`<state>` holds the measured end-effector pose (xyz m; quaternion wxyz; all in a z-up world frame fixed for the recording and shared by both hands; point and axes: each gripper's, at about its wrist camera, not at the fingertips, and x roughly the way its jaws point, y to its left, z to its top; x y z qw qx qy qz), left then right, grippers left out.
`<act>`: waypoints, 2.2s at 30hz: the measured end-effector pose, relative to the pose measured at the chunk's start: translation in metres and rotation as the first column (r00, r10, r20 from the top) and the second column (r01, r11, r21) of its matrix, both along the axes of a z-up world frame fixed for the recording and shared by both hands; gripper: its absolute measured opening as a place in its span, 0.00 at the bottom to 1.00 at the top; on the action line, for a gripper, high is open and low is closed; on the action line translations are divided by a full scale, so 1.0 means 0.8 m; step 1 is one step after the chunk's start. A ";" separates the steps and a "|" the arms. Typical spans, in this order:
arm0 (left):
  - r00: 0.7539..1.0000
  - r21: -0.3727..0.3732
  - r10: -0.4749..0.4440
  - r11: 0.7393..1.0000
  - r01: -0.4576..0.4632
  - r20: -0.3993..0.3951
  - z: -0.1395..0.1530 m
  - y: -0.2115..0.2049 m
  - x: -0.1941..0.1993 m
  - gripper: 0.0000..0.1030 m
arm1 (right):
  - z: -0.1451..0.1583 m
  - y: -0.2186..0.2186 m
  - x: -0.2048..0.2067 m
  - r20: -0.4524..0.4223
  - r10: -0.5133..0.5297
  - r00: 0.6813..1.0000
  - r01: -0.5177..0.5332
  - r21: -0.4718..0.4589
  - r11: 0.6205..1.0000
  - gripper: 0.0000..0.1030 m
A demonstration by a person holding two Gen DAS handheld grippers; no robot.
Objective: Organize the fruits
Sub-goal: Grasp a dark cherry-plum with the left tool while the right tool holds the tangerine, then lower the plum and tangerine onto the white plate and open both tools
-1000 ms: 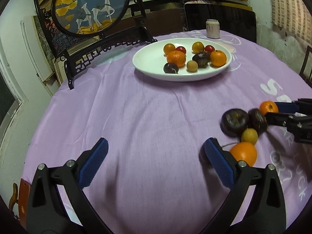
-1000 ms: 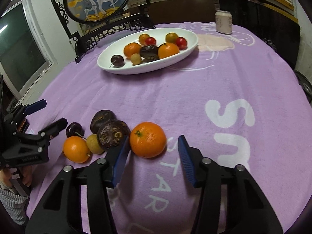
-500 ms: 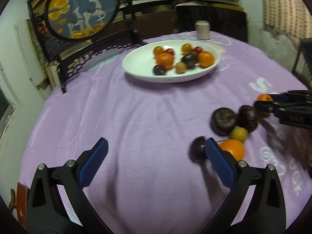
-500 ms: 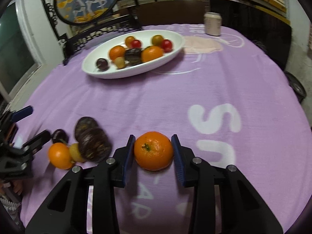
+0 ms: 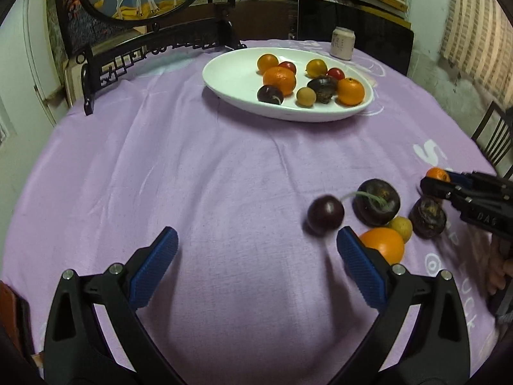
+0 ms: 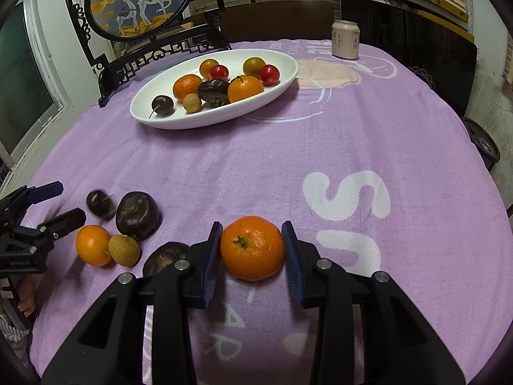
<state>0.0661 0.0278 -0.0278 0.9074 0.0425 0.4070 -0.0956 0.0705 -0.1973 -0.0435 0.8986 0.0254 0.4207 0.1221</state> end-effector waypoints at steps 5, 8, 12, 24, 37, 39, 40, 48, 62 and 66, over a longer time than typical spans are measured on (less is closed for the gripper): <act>1.000 0.083 -0.002 0.997 0.001 0.004 -0.008 -0.014 0.001 0.98 | 0.000 0.000 0.000 0.000 0.000 1.000 0.000 -0.001 1.000 0.37; 0.999 0.128 -0.012 0.992 0.007 0.042 -0.006 -0.023 0.005 0.98 | -0.001 0.000 0.000 0.001 0.000 1.000 0.000 -0.005 1.000 0.37; 0.994 0.183 -0.068 0.982 0.052 0.083 -0.003 -0.045 0.016 0.98 | -0.002 0.001 0.000 0.000 0.001 1.000 -0.001 -0.010 1.000 0.37; 0.980 0.023 -0.201 0.979 0.201 -0.011 -0.012 -0.058 0.042 0.34 | -0.001 0.001 0.000 0.000 0.001 1.000 -0.001 -0.011 1.000 0.37; 0.995 0.039 -0.089 0.995 0.088 0.041 0.000 -0.025 0.032 0.29 | 0.003 0.002 -0.006 0.029 0.002 1.000 -0.001 -0.013 1.000 0.37; 0.997 0.018 -0.050 0.999 0.049 0.050 0.005 -0.011 0.033 0.29 | 0.006 -0.001 -0.008 0.040 -0.009 0.999 0.009 -0.005 1.000 0.37; 0.998 0.006 -0.041 0.999 0.041 0.056 0.008 -0.007 0.033 0.29 | 0.007 -0.003 -0.007 0.042 -0.015 0.999 0.015 0.002 1.000 0.37; 0.994 0.018 -0.026 1.000 0.024 0.106 0.041 -0.009 0.055 0.29 | 0.028 -0.010 0.011 0.041 0.000 0.999 -0.003 0.090 0.996 0.37; 0.988 0.017 0.041 0.999 -0.044 0.152 0.065 -0.032 0.190 0.29 | 0.095 0.038 0.127 0.109 0.046 0.993 -0.054 0.071 0.996 0.37; 0.989 0.008 0.043 0.999 -0.045 0.145 0.057 -0.037 0.215 0.29 | 0.085 0.059 0.152 0.094 0.073 0.993 -0.078 0.058 0.995 0.37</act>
